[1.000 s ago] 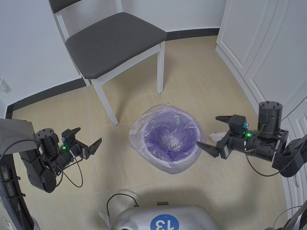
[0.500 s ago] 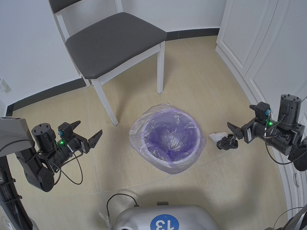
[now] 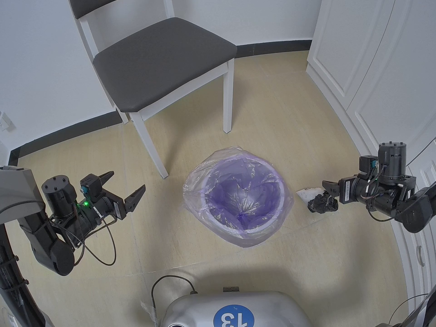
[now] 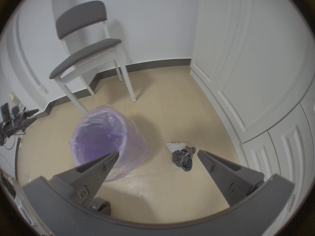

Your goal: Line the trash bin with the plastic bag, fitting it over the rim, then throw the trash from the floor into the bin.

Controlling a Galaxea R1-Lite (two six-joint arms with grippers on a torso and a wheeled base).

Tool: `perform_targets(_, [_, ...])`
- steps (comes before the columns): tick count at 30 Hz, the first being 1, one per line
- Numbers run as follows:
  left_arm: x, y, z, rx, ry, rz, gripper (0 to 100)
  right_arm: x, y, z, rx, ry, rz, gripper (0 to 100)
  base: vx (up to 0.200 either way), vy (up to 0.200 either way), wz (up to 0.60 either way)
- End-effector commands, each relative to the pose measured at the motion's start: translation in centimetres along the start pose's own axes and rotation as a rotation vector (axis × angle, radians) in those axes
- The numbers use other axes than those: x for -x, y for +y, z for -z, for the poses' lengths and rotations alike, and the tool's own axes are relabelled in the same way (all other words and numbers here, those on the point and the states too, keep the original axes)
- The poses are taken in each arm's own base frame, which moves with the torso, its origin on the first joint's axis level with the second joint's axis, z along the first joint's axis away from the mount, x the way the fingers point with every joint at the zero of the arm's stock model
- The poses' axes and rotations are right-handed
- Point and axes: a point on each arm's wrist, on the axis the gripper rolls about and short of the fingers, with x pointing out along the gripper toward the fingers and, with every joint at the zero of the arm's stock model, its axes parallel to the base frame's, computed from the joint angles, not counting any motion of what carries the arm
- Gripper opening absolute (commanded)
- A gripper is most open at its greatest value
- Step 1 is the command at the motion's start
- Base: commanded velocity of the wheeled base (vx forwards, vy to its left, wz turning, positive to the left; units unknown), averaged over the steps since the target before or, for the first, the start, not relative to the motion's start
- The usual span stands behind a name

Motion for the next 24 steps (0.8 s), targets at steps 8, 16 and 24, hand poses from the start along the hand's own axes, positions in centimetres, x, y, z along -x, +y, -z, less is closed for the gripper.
perform_targets(8, [0.4,-1.8,-0.7,-0.016,-0.022,0.055,100,-9.4,-3.2,9.6,-0.033,0.06,0.086,100,0.0,0.0,0.0])
perform_targets(16, [0.8,-1.7,-1.0,-0.018,-0.03,0.05,100,-12.3,-3.9,11.3,-0.055,0.06,0.106,100,0.0,0.0,0.0])
perform_targets(24, [0.8,-1.8,-1.0,-0.018,-0.031,0.053,100,-13.4,-5.1,11.8,-0.07,0.032,0.134,100,0.0,0.0,0.0])
